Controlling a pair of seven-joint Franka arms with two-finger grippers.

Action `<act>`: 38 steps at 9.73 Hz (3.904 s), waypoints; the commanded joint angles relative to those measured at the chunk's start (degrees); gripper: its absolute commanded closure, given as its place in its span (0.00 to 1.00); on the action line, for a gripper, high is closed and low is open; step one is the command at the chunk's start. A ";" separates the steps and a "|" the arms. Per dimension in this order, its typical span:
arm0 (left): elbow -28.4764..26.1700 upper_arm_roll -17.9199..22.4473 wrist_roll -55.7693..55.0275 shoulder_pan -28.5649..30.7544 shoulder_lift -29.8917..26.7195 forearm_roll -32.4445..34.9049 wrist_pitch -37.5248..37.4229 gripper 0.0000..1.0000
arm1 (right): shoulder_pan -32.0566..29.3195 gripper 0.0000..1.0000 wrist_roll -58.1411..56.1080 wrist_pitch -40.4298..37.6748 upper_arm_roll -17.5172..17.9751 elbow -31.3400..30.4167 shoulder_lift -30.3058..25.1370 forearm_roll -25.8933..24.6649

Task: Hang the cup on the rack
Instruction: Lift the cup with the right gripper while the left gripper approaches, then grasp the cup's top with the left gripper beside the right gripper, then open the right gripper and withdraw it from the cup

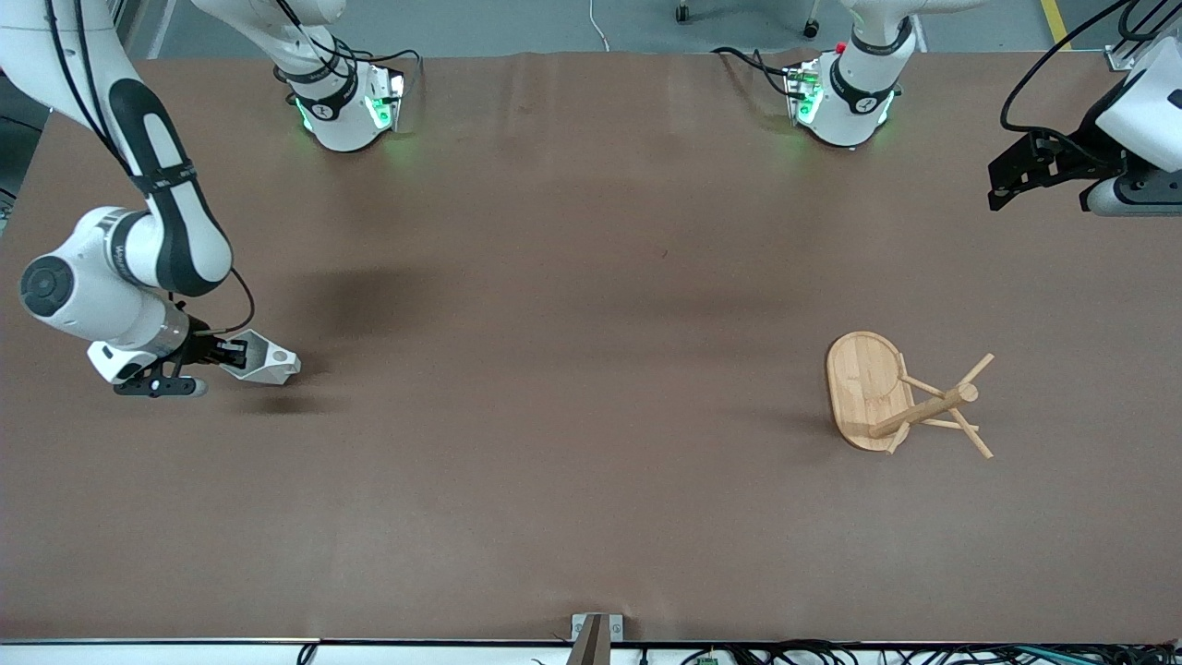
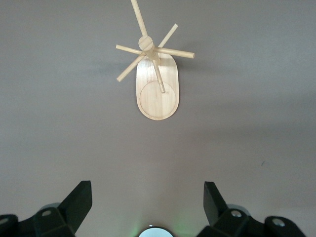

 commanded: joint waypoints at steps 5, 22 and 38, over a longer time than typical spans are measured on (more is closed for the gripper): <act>1.46 -6.01 -0.31 -4.74 2.34 -3.57 0.20 0.00 | 1.83 0.99 -0.52 -26.38 8.69 13.65 -5.15 30.40; 9.10 -24.92 12.78 -16.87 17.81 -2.02 27.71 0.00 | 3.51 1.00 -1.31 -25.69 29.10 6.27 -4.45 78.90; 8.05 -24.92 16.12 -22.41 24.67 3.61 27.44 1.00 | 3.77 0.99 -2.10 -25.43 29.63 6.35 -4.71 79.34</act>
